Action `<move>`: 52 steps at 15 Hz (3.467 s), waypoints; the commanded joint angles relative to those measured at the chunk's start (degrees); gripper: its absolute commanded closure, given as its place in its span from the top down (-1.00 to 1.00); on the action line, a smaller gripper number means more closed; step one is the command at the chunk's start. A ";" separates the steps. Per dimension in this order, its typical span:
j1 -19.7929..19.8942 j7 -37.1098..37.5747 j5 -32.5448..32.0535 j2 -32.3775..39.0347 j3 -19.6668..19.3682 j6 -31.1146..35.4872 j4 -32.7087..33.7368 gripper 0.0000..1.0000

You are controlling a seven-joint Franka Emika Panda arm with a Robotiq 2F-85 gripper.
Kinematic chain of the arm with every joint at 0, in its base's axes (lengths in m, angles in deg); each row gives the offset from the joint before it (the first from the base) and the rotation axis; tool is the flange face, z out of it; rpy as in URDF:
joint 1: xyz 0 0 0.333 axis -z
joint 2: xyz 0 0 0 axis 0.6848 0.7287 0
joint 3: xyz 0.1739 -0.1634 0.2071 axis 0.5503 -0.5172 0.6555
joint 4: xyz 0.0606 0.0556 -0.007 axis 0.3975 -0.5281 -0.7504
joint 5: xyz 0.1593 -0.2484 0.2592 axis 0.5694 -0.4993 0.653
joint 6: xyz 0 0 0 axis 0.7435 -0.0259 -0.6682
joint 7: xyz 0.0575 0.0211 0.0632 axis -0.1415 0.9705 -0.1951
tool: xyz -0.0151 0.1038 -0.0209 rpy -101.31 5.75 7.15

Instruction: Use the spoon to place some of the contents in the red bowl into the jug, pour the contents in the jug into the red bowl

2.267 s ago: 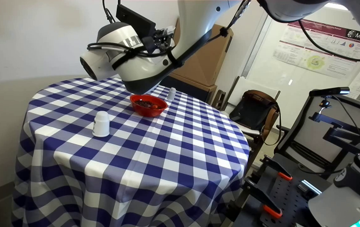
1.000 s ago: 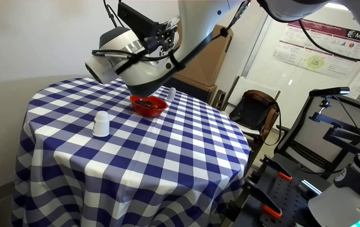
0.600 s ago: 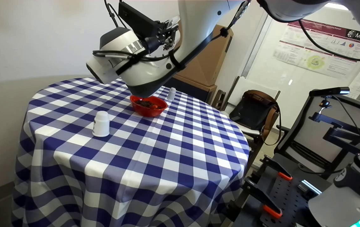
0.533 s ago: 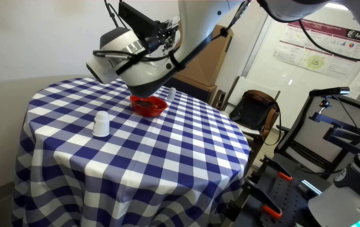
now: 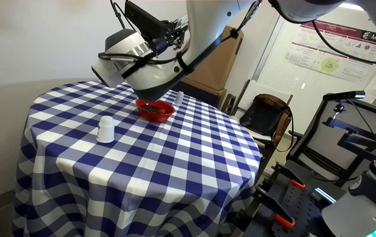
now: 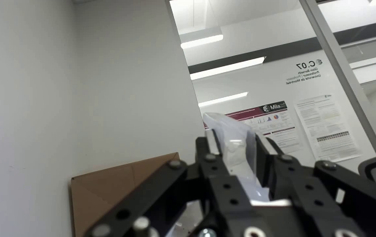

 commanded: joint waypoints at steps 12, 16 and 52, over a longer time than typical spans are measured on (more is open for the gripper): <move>2.78 -2.18 4.65 -0.60 2.13 -0.03 3.71 -0.77; 5.20 -3.44 12.13 -1.25 4.90 1.16 8.65 -0.77; 38.24 -12.81 97.46 -9.61 4.90 39.77 15.52 -0.79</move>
